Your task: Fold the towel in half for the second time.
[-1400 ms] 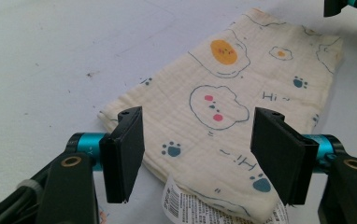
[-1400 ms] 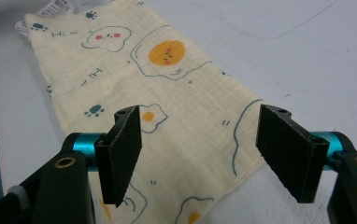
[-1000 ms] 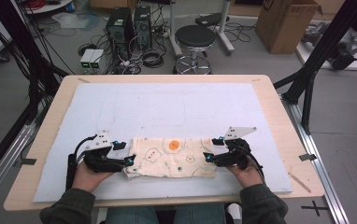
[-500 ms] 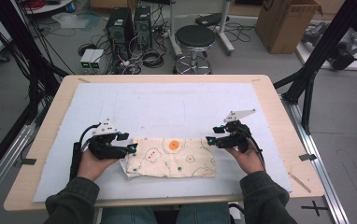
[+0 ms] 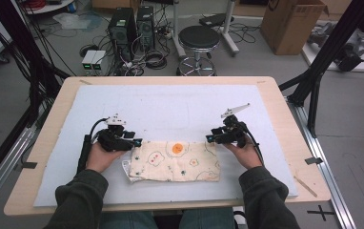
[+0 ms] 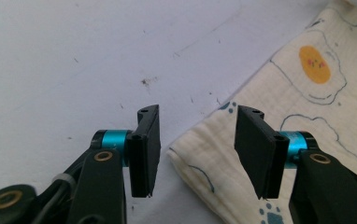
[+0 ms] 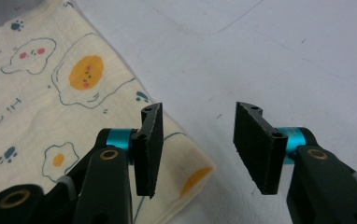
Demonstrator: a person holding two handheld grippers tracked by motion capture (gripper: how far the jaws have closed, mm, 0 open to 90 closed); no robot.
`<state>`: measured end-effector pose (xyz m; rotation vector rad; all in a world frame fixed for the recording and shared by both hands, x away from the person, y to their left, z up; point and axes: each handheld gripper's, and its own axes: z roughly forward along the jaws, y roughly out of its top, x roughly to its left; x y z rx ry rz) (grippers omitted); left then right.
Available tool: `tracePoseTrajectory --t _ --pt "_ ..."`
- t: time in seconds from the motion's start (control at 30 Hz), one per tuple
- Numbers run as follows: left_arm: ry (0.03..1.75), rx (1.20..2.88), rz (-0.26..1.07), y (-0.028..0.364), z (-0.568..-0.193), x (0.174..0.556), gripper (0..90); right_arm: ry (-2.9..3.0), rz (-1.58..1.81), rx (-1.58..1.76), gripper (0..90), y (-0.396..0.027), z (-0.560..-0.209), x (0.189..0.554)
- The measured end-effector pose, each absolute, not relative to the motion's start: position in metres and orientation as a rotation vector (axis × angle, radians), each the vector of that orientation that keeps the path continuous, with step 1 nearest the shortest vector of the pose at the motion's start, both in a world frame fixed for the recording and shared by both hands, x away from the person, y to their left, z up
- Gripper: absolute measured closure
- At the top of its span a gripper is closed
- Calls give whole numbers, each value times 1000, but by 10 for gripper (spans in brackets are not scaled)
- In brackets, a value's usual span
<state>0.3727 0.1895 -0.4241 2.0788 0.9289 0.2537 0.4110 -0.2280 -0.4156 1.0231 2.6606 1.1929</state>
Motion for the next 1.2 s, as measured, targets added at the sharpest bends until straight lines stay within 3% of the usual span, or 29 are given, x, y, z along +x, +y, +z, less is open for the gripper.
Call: tracePoseTrajectory --t 0.43,0.77,1.2 --pt "949 2140 180 185 -436 377 606 2760 1059 1021 629 -222 -430 412" --pt "908 2177 192 181 -434 372 824 2765 1024 940 840 -220 -429 405" --pt "939 2062 273 198 -420 373 839 2727 1113 952 853 -217 -411 417"
